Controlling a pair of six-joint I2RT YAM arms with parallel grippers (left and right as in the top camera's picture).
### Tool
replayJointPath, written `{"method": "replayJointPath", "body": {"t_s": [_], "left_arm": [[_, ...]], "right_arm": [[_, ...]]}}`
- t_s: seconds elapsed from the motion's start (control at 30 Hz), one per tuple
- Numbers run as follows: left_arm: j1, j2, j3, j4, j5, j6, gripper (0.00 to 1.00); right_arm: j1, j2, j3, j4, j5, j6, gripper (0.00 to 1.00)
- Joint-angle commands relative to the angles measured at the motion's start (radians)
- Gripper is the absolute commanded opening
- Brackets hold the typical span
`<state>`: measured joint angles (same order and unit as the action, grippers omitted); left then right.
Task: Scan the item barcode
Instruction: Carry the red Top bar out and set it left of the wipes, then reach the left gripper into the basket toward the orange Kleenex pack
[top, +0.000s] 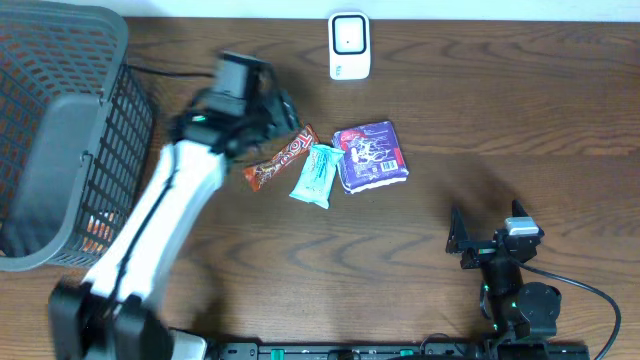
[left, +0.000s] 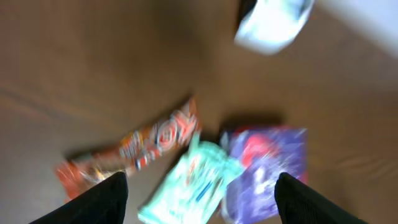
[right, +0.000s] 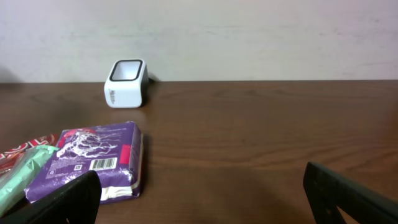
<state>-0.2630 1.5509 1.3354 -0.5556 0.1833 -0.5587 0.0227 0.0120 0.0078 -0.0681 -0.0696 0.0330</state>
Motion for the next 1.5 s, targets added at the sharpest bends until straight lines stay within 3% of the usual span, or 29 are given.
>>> {"method": "replayJointPath", "body": {"t_s": [0.0, 0.27, 0.47, 0.6, 1.13, 1.47], "left_arm": [[0.102, -0.13, 0.034, 0.021, -0.024, 0.055, 0.77], [0.498, -0.27, 0.034, 0.023, -0.204, 0.068, 0.83], [0.788, -0.206, 0.034, -0.037, -0.207, 0.067, 0.98], [0.908, -0.126, 0.034, -0.139, -0.207, -0.028, 0.98], [0.954, 0.163, 0.027, -0.492, -0.195, -0.037, 0.98], [0.953, 0.177, -0.011, -0.525, -0.15, -0.038, 0.98]], "right_arm": [[-0.004, -0.005, -0.002, -0.003, 0.008, -0.004, 0.99], [-0.004, -0.005, -0.002, -0.003, 0.008, -0.004, 0.99], [-0.004, -0.005, -0.002, -0.003, 0.008, -0.004, 0.99], [-0.004, -0.005, -0.002, -0.003, 0.008, -0.004, 0.99], [-0.004, -0.005, -0.002, -0.003, 0.008, -0.004, 0.99], [-0.004, -0.005, -0.002, -0.003, 0.008, -0.004, 0.99]]}}
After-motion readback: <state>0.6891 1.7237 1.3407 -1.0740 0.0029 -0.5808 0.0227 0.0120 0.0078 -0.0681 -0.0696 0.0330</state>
